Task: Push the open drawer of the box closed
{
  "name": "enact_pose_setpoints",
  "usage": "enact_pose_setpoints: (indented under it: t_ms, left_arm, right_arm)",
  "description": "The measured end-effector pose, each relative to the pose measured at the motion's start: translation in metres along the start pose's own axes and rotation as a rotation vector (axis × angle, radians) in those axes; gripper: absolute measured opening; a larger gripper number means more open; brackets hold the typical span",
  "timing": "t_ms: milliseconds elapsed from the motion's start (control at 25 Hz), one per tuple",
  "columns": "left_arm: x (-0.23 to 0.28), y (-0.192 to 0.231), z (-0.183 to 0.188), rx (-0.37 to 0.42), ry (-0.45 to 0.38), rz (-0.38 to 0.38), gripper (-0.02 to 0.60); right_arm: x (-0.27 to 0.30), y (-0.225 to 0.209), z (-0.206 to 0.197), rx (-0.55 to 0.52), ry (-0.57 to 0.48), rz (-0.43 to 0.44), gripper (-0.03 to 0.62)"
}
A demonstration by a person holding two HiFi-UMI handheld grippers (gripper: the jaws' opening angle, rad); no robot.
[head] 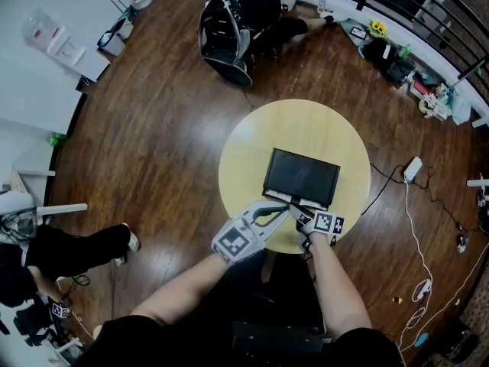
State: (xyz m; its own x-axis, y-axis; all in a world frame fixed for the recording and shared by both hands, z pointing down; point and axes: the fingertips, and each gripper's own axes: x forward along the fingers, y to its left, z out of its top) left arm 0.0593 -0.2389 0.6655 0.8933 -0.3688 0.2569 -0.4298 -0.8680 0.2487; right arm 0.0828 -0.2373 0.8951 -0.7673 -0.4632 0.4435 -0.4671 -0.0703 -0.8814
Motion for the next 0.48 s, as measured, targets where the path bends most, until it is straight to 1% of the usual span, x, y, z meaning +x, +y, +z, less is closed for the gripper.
enact_pose_setpoints:
  t_ms: [320,480]
  left_arm:
    - [-0.002,0.020,-0.001,-0.002,0.005,0.016,0.029]
    - [-0.007,0.020,-0.010,0.000,-0.002,0.022,0.029]
  right_arm:
    - [0.014,0.000,0.026,0.010,-0.026,-0.003,0.103]
    - [0.018,-0.002,0.025,0.010,-0.034,-0.004,0.103]
